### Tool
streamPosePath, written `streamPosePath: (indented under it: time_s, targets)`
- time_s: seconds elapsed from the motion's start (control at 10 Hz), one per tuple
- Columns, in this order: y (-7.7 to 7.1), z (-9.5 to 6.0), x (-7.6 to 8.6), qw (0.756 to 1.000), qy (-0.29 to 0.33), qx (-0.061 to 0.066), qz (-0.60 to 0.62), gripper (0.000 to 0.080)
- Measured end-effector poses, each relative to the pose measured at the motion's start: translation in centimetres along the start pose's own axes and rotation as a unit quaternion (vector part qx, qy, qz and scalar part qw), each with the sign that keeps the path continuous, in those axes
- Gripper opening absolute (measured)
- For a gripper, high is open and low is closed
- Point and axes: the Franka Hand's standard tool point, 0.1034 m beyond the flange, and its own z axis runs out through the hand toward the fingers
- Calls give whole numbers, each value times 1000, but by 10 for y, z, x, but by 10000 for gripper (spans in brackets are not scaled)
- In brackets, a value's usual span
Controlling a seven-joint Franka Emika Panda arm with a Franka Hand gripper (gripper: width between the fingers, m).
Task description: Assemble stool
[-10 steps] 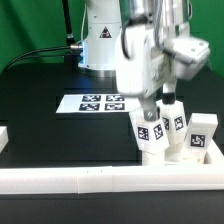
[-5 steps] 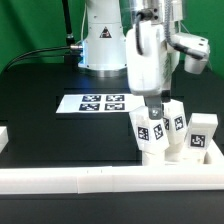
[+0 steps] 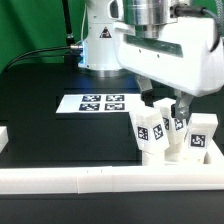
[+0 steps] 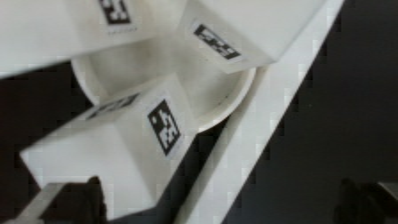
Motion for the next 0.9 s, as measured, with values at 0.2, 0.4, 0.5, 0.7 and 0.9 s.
streamPosePath:
  time_s: [0.2, 0.4, 0.5, 0.7, 0.9]
  targets:
    - [1, 0, 2, 998, 2, -2, -67, 649]
    - [6, 2, 10, 973, 9, -12, -232, 649]
    - [5, 2, 8, 958, 10, -15, -288, 649]
    - [0, -2, -4, 940, 30, 9, -340, 649]
    - [8, -2, -1, 914, 37, 4, -403, 649]
